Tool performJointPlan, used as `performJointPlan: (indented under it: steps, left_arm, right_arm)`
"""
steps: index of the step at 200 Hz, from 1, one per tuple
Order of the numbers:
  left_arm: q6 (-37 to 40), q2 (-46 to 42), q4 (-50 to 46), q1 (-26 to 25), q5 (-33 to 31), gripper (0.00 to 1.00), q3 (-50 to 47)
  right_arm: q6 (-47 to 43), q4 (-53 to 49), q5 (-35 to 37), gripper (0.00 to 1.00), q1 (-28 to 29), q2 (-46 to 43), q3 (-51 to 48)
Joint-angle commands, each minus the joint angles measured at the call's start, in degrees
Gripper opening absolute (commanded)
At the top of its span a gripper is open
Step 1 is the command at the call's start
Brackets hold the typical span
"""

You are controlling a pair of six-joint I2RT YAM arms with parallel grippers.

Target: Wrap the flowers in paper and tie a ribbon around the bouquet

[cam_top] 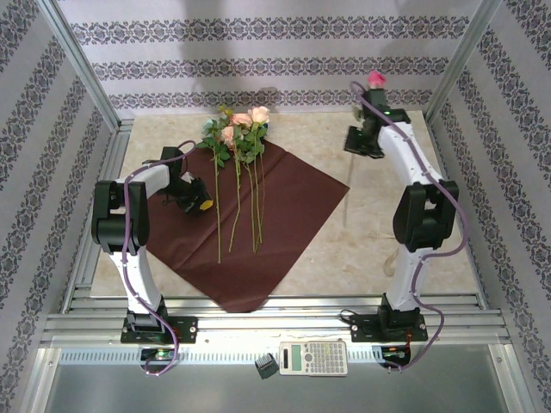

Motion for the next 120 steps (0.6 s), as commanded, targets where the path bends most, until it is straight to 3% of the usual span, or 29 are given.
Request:
performJointPlan:
  steps: [1, 38, 93, 111, 120]
  left_arm:
    - [-0.07, 0.46, 0.23, 0.43, 0.22, 0.01, -0.03]
    - [0.21, 0.73, 0.04, 0.39, 0.11, 0.01, 0.11]
    - [-0.02, 1.15, 0.33, 0.4, 0.33, 0.01, 0.72]
    - [0.13, 1.2, 0.13, 0.4, 0.35, 0.01, 0.98]
    - [0.11, 1.29, 0.04, 0.47, 0.41, 0.01, 1.08]
  right_arm:
    - [7.02, 6.58, -8.68, 0.0, 10.22, 0.41, -0.43]
    - [14.56, 11.31, -11.07, 0.0, 22.94, 10.59, 13.22]
    - [21.06, 6.84, -16.91, 0.0, 26.77, 34.48, 40.42]
    - [18.97, -1.42, -17.08, 0.3, 26.36, 40.13, 49.78]
    - [16.72, -4.26, -16.14, 0.4, 26.05, 39.99, 50.52]
